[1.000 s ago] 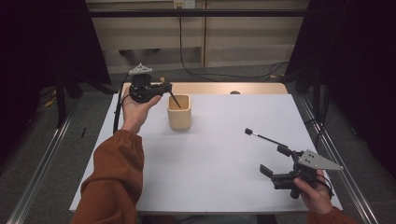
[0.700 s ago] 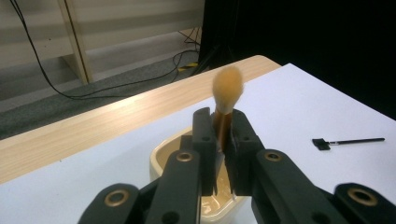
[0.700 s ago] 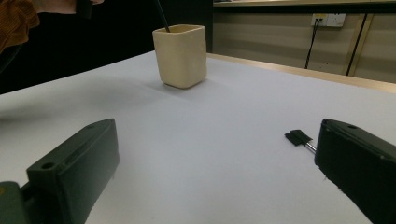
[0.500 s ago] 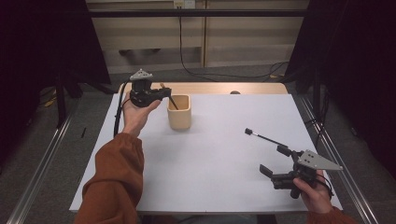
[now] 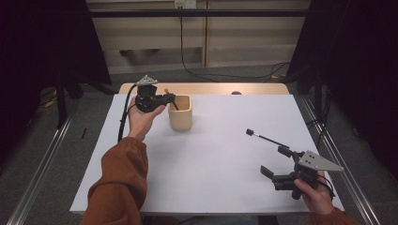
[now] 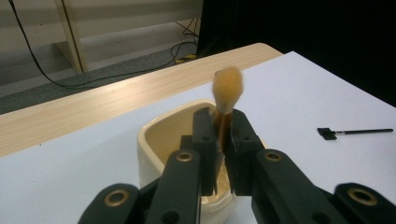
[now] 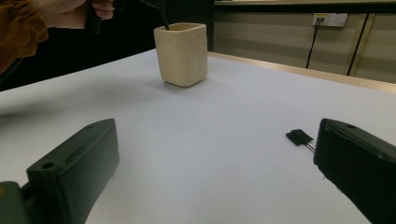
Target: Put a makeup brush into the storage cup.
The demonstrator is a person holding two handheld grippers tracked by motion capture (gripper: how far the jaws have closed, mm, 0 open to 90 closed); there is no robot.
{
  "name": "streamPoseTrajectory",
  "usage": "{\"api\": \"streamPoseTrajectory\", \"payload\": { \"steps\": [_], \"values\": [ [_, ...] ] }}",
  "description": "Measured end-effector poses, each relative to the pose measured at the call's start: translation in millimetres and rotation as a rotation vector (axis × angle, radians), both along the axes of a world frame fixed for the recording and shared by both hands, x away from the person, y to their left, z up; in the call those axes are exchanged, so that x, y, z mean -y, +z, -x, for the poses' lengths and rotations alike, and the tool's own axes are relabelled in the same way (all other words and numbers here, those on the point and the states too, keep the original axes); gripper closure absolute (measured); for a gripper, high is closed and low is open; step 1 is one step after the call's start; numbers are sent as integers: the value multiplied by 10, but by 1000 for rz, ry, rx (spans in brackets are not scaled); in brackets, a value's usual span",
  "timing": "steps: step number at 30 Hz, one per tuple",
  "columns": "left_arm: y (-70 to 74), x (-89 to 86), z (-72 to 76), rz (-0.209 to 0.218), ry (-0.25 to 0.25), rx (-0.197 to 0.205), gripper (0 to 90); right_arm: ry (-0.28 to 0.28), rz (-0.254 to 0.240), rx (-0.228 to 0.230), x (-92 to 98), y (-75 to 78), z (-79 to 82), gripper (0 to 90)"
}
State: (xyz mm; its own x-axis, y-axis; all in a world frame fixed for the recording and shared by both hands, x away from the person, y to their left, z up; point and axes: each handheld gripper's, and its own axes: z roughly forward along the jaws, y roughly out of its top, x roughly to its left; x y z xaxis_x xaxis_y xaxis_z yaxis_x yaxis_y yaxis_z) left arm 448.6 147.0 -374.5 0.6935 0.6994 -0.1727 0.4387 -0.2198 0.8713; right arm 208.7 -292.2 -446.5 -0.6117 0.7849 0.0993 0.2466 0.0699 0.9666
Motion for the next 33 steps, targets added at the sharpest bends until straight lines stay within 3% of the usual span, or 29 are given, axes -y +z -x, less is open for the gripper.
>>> {"api": "streamPoseTrajectory", "payload": {
  "steps": [9,12,13,16,20,28,33],
  "values": [
    [-19,-8,-8,2,-7,11,822,4,7,-3,-1,-5,-6,0],
    [-31,-12,-16,19,-4,2,750,6,9,-3,-4,-6,-7,0],
    [-31,-16,-18,37,-5,6,692,6,9,-3,-4,-6,-8,0],
    [-20,-28,-23,30,27,23,501,2,4,-2,-1,-5,-6,0],
    [-9,-56,-28,34,40,34,346,3,4,1,0,-4,-5,0],
    [-4,-33,2,23,13,59,199,8,1,4,-2,0,-4,0],
    [18,-46,20,37,31,60,87,4,-2,7,4,2,-4,0]
  ]
}}
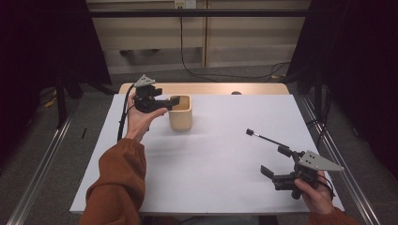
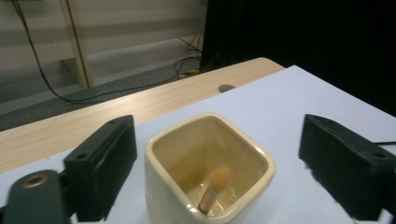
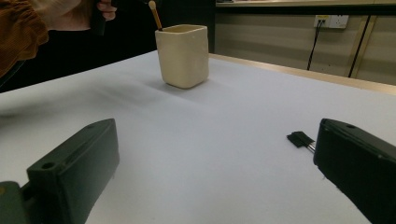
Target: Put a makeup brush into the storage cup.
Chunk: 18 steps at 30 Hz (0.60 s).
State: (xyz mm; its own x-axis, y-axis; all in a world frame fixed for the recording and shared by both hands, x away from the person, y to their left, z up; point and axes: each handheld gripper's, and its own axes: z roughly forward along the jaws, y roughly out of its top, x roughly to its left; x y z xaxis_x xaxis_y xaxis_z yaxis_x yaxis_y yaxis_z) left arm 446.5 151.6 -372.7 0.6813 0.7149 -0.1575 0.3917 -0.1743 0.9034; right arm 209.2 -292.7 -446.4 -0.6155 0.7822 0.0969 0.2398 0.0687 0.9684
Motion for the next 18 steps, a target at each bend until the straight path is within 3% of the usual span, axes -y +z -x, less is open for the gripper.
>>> {"api": "streamPoseTrajectory", "payload": {
  "steps": [2,7,13,16,18],
  "values": [
    [5,-13,28,17,-7,1,114,1,0,-1,-1,0,1,0],
    [22,-48,87,38,3,16,41,3,0,-5,-4,-3,-3,0],
    [9,-142,183,36,-12,26,26,0,1,-12,-2,-7,-4,0],
    [-14,-172,238,7,0,30,33,2,3,-12,-4,-7,-5,0],
    [-25,-200,276,25,-6,37,40,0,1,-16,-2,-7,-4,0]
  ]
}}
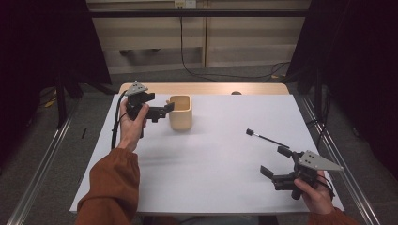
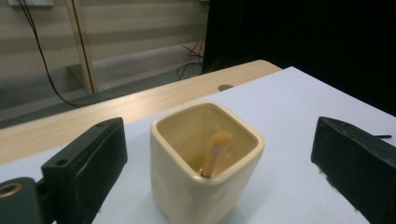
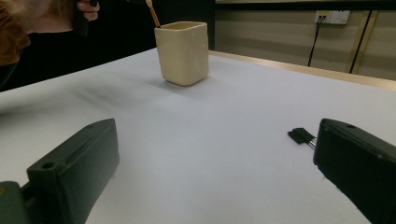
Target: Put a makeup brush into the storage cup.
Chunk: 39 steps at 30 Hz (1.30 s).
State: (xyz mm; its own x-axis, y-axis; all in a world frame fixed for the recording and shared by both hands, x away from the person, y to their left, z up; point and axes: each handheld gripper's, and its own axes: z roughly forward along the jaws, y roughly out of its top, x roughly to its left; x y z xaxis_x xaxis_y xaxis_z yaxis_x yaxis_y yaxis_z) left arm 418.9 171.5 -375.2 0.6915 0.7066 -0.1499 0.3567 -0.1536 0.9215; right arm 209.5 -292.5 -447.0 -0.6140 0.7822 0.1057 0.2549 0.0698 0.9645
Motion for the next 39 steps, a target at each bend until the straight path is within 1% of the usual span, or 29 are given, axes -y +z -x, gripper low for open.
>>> {"api": "streamPoseTrajectory", "payload": {
  "steps": [2,3,4,6,7,8,9,10,12,14,15,17,19,21,24,26,27,28,29,30,31,33,35,37,39],
  "values": [
    [-15,-38,56,0,-10,14,25,-3,-1,0,2,1,0,0],
    [-20,-48,73,-14,-2,12,24,-3,-1,-1,3,1,0,0],
    [-33,-65,98,-12,13,22,26,-2,0,-1,2,0,0,0],
    [-49,-96,123,5,11,13,28,-3,1,-4,0,-2,-1,0],
    [-57,-111,144,12,15,15,21,-3,1,-3,0,-2,-1,0],
    [-60,-119,155,16,11,10,25,-3,2,-3,1,-2,-2,0],
    [-65,-134,174,31,3,-2,27,-4,2,-2,2,-2,-2,0],
    [-68,-140,192,34,6,-2,25,-5,2,-2,2,-1,-2,0],
    [-71,-143,229,19,8,8,26,-6,3,-3,2,-1,-1,0],
    [-71,-137,270,6,4,6,26,-10,2,-5,4,-1,-3,0],
    [-66,-138,295,0,4,13,26,-10,1,-5,4,-1,-3,0],
    [-54,-151,344,0,-2,13,27,-9,4,-2,5,0,-1,0],
    [-50,-149,406,-6,12,21,28,-11,1,-1,6,0,0,0],
    [-60,-157,467,-7,6,26,25,-13,1,-3,7,0,0,0],
    [-95,-196,521,-4,21,25,25,-12,0,-2,6,1,3,0],
    [-129,-224,562,-10,40,28,26,-12,0,-8,7,-1,2,0],
    [-143,-238,587,-20,45,19,29,-12,-1,-8,7,-2,2,0],
    [-159,-252,615,-24,48,27,35,-13,0,-8,6,-2,1,0],
    [-176,-262,646,-21,60,34,33,-13,-1,-10,6,-3,0,0],
    [-192,-275,676,-15,63,32,34,-13,0,-10,6,-3,0,0],
    [-209,-286,702,-9,56,29,34,-13,0,-9,6,-4,0,0],
    [-237,-301,761,-15,58,34,33,-15,0,-9,6,-4,-2,0],
    [-269,-307,817,-9,52,35,30,-17,1,-9,5,-4,-1,0],
    [-289,-305,858,-24,45,34,26,-18,0,-9,5,-3,0,0],
    [-295,-309,898,-23,45,41,25,-19,0,-8,6,-4,-3,0]
  ]
}}
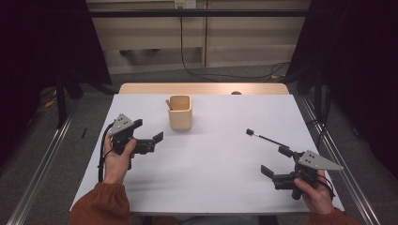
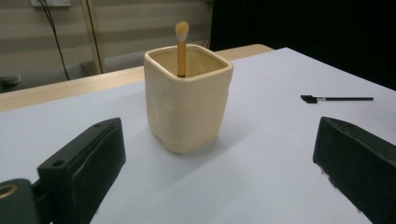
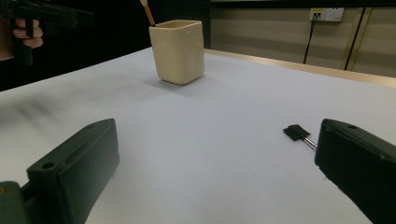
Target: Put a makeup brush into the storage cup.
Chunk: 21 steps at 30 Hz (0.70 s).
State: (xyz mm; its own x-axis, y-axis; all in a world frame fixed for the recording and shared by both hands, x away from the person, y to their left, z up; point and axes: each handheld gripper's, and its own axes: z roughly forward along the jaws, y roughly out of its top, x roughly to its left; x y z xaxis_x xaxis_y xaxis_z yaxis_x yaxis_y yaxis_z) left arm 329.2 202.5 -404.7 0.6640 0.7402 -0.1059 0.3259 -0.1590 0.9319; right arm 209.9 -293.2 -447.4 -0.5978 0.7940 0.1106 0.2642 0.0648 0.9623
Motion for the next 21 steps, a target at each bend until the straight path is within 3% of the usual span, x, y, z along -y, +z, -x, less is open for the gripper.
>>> {"api": "streamPoseTrajectory", "payload": {
  "steps": [11,21],
  "values": [
    [-64,-68,251,28,-26,-1,20,-10,-1,-6,3,-1,-9,0],
    [-175,-181,481,20,-4,3,22,-23,-1,-8,21,-8,6,0]
  ]
}}
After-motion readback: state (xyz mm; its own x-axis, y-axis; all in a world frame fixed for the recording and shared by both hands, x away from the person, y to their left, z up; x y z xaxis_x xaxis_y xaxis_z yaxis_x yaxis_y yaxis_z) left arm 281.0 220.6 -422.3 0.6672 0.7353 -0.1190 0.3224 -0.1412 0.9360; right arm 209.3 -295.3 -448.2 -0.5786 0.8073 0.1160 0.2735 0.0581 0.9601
